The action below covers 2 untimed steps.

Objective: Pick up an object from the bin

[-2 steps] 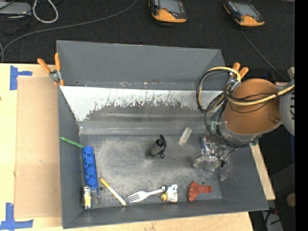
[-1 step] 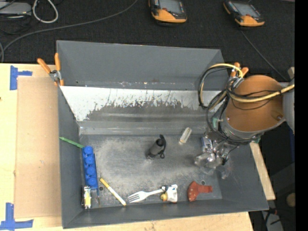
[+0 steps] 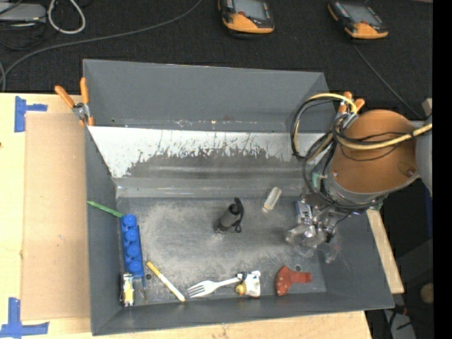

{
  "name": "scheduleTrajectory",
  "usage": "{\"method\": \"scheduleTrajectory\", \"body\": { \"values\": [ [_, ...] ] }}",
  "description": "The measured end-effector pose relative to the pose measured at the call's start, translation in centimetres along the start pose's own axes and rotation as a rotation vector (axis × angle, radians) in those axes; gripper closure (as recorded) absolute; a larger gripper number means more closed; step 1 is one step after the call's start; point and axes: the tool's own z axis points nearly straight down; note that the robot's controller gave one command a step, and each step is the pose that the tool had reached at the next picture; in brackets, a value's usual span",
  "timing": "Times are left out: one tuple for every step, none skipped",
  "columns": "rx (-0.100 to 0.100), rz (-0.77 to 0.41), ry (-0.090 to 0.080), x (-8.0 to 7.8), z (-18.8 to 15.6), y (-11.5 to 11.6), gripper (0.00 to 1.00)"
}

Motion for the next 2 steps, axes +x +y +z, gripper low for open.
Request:
{"method": "scheduleTrajectory", "body": {
  "values": [
    [0.000,0.003,-0.001,-0.07,-0.44,0.04,1.00],
    [-0.001,0.006,-0.002,-0.15,-1.07,0.06,1.00]
  ]
}}
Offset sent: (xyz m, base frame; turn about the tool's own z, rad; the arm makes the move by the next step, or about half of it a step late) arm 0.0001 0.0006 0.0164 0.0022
